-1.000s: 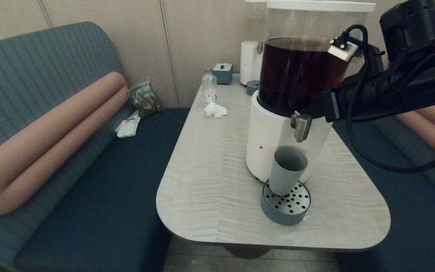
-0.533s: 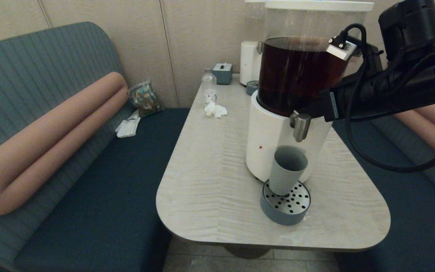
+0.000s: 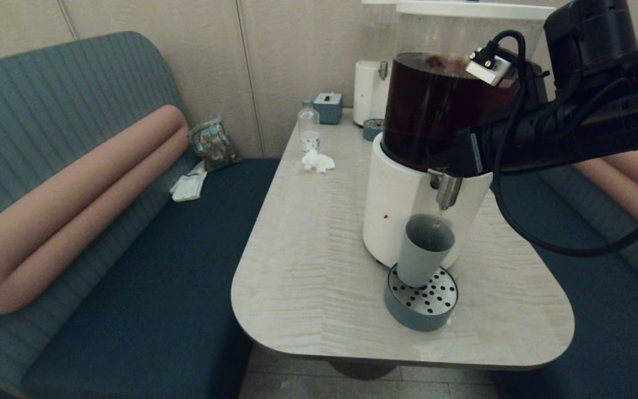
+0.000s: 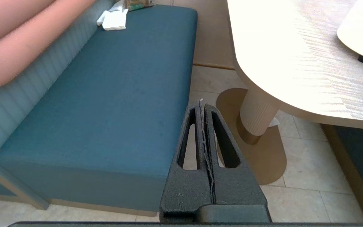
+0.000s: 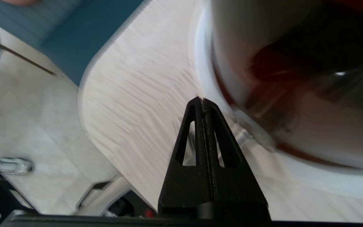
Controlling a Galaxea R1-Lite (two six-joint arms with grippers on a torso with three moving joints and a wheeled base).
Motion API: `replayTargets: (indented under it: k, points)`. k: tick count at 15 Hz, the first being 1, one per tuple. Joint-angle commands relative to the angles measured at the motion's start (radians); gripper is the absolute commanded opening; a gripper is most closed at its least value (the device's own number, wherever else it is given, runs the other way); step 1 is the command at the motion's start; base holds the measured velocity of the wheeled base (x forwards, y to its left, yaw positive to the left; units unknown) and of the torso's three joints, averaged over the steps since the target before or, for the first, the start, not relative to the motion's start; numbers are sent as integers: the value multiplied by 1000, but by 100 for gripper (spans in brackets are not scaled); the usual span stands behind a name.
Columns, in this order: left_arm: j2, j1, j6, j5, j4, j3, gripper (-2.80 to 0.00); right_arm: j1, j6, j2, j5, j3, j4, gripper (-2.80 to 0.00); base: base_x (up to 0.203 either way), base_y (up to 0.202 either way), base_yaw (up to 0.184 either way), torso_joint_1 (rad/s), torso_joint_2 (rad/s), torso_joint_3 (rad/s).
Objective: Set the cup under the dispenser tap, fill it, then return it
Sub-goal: Turn on the faucet
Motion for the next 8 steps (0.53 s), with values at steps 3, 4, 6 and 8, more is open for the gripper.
replayTargets:
  k: [3,4,6,8]
  points:
    - [1,0,-1,2,0,0,-280,1,0,-5,-2,12,4,-280,0,0,0,0,0,0]
    - [1,0,-1,2,0,0,-280,-1,-1,-6,-2,14,4,-280,0,0,0,0,0,0]
    - [1,0,-1,0,0,0,-280,-4,-1,-15,-2,11,2,-280,0,0,0,0,0,0]
    - [1,0,-1,2,0,0,-280,-4,-1,-29,-2,11,-1,-280,0,0,0,0,0,0]
